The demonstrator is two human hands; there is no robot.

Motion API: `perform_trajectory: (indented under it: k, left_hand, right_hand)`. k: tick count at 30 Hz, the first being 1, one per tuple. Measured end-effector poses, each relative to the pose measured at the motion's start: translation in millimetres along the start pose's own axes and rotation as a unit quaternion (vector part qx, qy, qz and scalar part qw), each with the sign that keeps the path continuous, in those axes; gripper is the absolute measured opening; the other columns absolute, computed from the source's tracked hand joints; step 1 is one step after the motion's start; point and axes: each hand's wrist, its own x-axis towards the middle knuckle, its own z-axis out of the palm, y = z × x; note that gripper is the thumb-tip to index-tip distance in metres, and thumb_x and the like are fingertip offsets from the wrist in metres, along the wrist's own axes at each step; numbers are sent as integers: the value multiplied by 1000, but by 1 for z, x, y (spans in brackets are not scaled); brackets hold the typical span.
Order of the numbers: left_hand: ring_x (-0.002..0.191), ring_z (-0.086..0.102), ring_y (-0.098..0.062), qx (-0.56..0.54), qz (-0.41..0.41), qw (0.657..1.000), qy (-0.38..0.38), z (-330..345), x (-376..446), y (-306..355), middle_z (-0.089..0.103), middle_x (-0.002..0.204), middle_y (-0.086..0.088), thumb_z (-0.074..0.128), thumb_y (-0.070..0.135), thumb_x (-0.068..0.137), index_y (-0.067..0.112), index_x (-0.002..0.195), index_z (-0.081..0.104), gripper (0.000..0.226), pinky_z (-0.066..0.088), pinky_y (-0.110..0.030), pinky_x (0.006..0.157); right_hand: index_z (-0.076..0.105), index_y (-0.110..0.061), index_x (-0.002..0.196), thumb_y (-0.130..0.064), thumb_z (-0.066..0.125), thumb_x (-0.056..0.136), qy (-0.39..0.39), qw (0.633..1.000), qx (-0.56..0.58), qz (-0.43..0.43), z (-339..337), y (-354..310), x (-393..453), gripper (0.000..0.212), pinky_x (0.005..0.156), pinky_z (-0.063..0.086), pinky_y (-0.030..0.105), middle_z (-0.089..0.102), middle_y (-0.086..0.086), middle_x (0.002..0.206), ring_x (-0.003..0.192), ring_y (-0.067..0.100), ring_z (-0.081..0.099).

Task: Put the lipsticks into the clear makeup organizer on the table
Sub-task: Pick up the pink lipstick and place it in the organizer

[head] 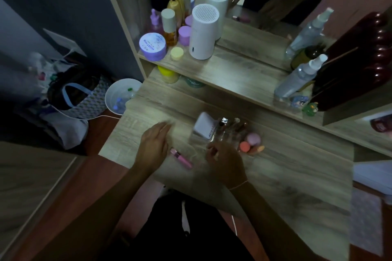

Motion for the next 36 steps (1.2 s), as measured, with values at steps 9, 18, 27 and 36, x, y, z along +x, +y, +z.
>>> perform_trajectory:
  k: [9,18,27,36]
  left_hand:
    - [138,25,-39,115,57,977,-169,8,-7,-42,27,151,-21,24,31,88,5,144,28,61,25,-56,108]
    - [124,44,-46,107,78,975,-178,23,-11,-47,44,139,-27,31,30,83,-2,133,43,62,38,-62,95]
    - [137,28,-36,62,278,952,-109,31,-8,6,33,147,-24,36,22,89,-3,139,31,56,25,-48,111]
    - [139,26,-31,84,309,936,-149,59,3,42,33,149,-19,44,24,91,1,142,28,59,28,-48,111]
  right_hand:
    - [64,-8,87,-43,49,75,-96,991,-68,55,78,-40,3,39,68,50,44,64,21,86,80,41,59]
    - [61,-10,80,-50,47,79,-91,988,-53,115,78,-27,-10,43,71,44,38,62,16,87,85,30,57]
    - [53,-15,69,-17,75,70,174,953,56,244,15,-12,-34,22,64,52,29,67,4,74,66,17,65]
    - [64,-12,88,-14,68,83,259,946,-14,193,-11,-4,-2,7,62,52,30,73,11,79,68,27,69]
